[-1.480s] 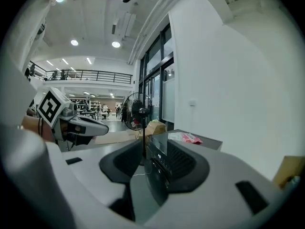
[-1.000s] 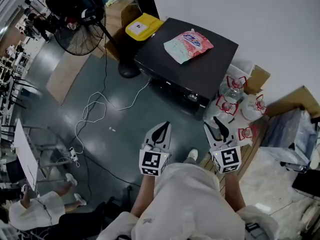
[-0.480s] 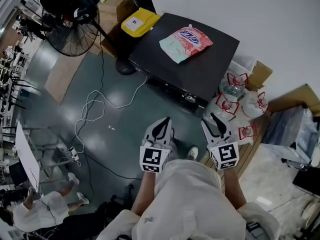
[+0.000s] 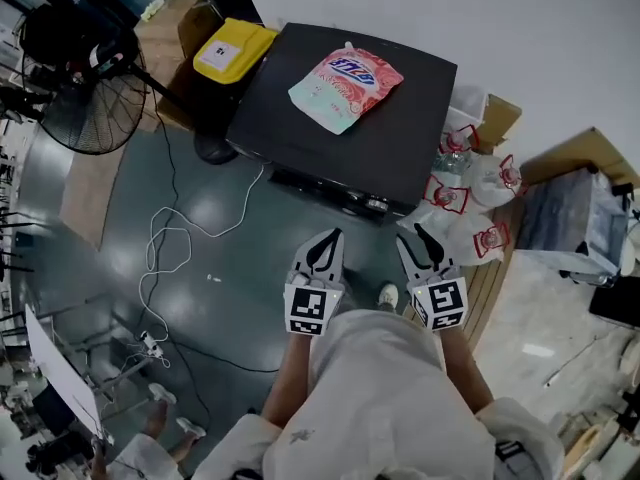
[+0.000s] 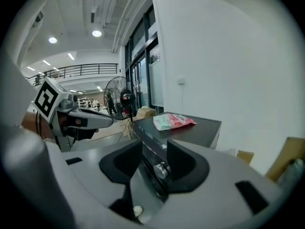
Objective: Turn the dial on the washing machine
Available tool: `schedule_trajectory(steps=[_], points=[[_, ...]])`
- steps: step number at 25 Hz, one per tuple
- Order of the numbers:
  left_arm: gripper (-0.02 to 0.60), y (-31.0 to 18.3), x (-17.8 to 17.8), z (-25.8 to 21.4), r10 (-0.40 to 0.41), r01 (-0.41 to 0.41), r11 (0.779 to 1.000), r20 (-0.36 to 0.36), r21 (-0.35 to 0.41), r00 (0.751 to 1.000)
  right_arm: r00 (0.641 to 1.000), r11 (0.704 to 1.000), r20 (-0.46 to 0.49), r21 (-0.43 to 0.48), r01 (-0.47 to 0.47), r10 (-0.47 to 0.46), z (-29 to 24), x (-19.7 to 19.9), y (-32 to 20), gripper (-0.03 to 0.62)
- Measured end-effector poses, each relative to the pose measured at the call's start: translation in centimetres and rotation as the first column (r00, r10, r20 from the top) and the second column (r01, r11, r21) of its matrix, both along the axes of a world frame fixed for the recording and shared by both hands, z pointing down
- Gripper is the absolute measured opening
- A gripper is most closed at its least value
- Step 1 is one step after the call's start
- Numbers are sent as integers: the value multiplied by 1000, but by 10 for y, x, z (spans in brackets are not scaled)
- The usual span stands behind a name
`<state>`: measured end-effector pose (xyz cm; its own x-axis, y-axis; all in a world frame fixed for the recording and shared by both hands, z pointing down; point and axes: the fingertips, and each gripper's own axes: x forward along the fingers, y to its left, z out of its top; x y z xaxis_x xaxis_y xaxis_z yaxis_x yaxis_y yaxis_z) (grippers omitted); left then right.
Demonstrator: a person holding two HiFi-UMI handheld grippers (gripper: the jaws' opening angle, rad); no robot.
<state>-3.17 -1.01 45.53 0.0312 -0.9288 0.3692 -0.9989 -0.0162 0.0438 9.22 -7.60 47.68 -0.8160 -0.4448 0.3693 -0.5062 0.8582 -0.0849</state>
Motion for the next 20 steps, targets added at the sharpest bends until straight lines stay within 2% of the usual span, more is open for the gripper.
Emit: schedule_trajectory(steps=[5, 10, 16, 20], points=[[14, -17, -21, 25, 135, -136, 990, -41, -21, 990, 991, 993, -78, -37, -115, 112, 30, -20, -3, 170], [14, -26, -45, 47, 230, -233, 972, -71, -37, 971, 968, 972, -122, -58, -229, 221, 50, -38, -6, 170], [14, -37, -61, 72, 328, -334, 941, -86, -59, 941, 929, 930, -139, -88, -357, 343, 80, -49, -15, 187], [14, -44, -67, 84, 353, -360, 930, -102, -69, 930, 897, 897, -154, -96, -431, 415, 100, -51, -22, 199]])
